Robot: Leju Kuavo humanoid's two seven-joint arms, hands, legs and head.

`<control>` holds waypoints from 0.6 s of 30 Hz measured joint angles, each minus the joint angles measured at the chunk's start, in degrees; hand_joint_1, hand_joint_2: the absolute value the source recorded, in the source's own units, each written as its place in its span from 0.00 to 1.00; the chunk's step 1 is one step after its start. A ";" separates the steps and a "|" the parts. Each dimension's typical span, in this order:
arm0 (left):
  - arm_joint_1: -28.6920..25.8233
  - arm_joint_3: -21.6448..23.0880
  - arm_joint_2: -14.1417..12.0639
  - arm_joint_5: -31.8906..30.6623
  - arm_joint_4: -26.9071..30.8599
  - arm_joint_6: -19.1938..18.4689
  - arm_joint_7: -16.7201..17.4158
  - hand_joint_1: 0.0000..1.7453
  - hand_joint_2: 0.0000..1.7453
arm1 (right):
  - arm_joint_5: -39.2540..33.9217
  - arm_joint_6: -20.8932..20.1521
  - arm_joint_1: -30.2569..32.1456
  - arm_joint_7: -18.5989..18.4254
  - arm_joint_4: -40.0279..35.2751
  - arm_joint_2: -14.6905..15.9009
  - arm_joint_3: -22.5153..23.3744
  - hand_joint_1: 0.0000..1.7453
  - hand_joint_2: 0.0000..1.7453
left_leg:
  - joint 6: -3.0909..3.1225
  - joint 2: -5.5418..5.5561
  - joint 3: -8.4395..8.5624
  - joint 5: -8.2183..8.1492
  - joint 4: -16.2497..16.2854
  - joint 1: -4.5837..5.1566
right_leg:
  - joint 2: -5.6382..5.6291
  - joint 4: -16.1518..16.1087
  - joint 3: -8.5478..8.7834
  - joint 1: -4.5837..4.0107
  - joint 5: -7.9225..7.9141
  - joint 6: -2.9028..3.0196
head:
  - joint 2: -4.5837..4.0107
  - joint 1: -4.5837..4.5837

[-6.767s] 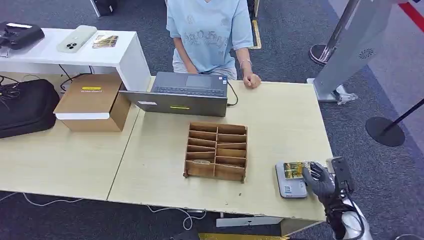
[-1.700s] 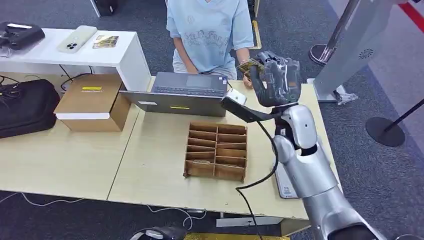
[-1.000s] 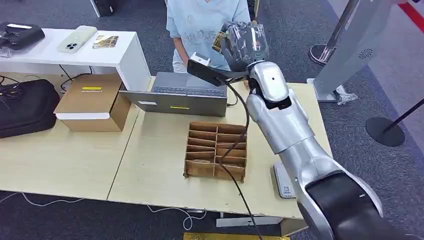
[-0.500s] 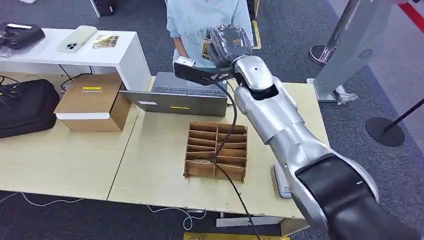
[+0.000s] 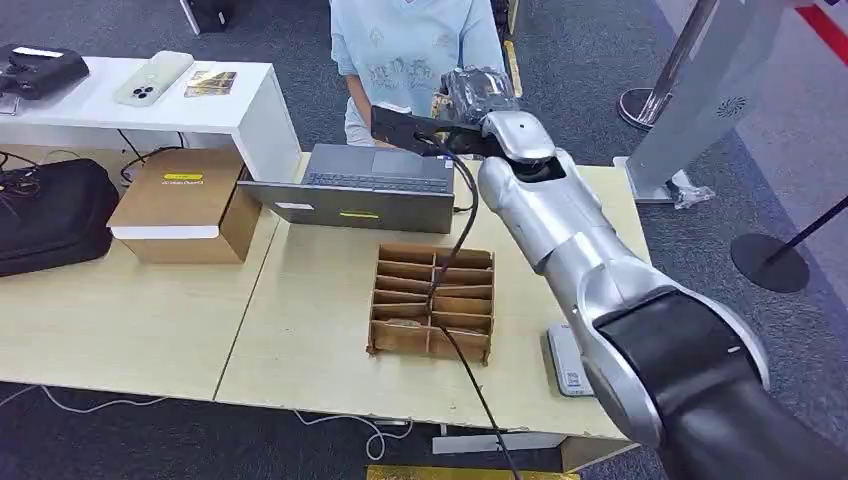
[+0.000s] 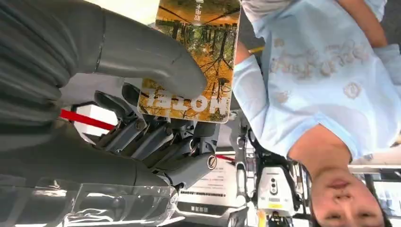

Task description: Pass the card to the sensor for recognition and then transmit it.

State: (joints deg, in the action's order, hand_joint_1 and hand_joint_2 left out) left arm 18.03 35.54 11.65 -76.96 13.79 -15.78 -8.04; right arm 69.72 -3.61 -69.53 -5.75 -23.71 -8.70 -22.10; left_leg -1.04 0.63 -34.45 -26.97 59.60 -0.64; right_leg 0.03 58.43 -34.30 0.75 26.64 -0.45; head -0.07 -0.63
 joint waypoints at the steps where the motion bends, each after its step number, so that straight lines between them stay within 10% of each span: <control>1: 0.00 0.00 0.00 0.00 0.00 0.00 0.00 0.00 0.00 | -0.02 -0.46 -0.16 -0.37 0.28 0.00 0.09 1.00 1.00 | 0.00 0.00 0.00 0.00 0.00 0.00 | 0.00 0.00 0.00 0.00 0.00 0.00 | 0.00 -0.02; 18: -0.02 0.00 0.28 0.17 0.00 0.00 0.90 0.00 0.00 | 0.96 -4.06 -2.28 -3.41 3.67 0.02 1.00 1.00 1.00 | 0.00 0.00 0.01 0.00 0.00 0.00 | -0.01 0.00 0.00 0.00 0.00 0.00 | 0.00 0.00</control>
State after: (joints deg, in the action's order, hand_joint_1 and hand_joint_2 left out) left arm 18.01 35.54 11.93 -76.78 13.79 -15.78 -7.15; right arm 70.69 -7.67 -71.81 -9.16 -20.04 -8.68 -21.09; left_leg -1.04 0.63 -34.44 -26.97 59.60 -0.65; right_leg 0.03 58.43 -34.30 0.75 26.64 -0.45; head -0.07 -0.63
